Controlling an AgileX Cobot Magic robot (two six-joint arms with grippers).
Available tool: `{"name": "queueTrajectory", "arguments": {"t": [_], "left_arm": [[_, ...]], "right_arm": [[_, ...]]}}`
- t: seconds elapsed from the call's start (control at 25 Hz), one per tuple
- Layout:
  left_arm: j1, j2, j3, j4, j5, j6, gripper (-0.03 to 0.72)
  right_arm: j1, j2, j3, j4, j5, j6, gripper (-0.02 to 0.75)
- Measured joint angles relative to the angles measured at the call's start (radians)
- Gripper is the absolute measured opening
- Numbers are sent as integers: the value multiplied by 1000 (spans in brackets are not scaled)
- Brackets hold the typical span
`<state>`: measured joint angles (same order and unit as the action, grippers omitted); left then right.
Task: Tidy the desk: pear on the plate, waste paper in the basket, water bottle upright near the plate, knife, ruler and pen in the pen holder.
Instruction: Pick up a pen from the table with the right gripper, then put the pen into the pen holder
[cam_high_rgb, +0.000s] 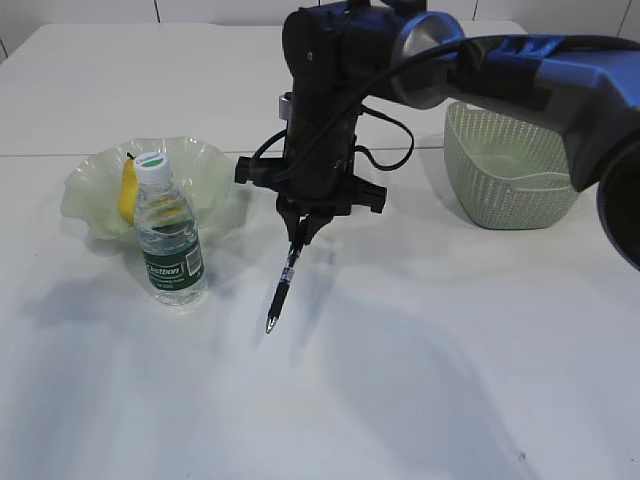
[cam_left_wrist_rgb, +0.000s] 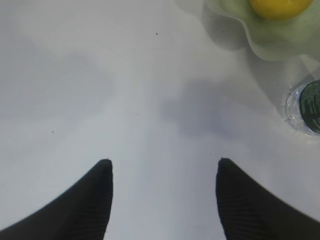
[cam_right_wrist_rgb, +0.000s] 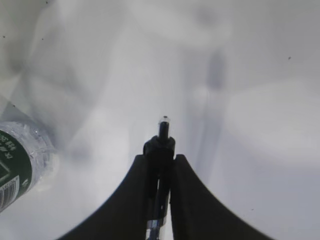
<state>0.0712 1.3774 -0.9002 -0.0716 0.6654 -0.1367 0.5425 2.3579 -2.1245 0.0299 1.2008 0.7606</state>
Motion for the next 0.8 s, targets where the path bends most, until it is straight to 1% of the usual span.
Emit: {"name": "queueTrajectory", "arguments": {"t": [0.28, 0.64, 0.8], "left_arm": [[0, 0, 0, 0, 0, 0, 456], [0, 0, 0, 0, 0, 0, 456], [0, 0, 0, 0, -2, 0, 456]], "right_arm": [[-49, -45, 0, -9, 22, -123, 64], [-98, -96, 0, -10, 28, -333, 63], [-124, -125, 0, -10, 30, -387, 63]]}}
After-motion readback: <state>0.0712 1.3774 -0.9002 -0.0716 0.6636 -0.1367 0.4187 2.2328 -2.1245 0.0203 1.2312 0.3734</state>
